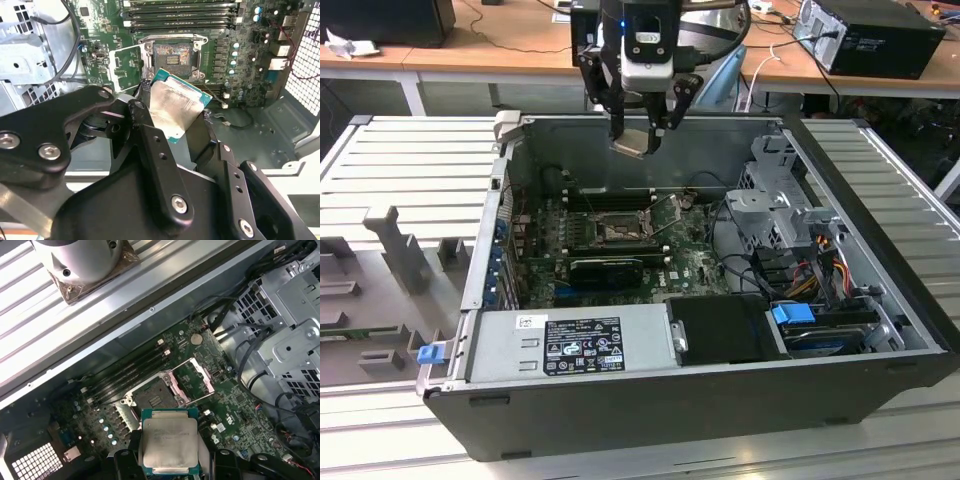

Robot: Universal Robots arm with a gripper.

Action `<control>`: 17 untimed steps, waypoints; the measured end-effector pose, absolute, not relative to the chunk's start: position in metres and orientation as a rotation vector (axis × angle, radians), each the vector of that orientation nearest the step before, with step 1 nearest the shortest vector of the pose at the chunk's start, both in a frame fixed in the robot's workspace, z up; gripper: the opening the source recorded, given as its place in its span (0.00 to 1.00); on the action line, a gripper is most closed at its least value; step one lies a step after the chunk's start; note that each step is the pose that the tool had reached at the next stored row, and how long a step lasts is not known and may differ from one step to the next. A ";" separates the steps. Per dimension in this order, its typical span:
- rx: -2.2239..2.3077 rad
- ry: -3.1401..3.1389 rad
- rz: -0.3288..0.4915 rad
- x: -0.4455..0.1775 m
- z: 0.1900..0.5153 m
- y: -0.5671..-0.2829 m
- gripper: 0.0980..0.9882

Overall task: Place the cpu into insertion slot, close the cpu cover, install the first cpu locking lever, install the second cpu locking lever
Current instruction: 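Place the cpu into insertion slot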

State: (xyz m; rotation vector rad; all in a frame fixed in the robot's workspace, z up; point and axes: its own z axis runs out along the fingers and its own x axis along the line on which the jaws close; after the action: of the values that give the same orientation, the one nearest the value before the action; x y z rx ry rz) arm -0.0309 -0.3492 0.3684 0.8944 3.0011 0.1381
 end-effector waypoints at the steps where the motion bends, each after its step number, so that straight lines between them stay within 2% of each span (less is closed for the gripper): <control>1: 0.911 2.996 0.138 -0.031 0.368 -0.349 0.48; 17: 1.204 2.881 0.135 -0.031 0.361 -0.349 0.48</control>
State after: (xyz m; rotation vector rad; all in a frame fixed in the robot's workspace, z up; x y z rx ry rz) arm -0.0309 -0.3492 0.3613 1.2042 2.8805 0.1346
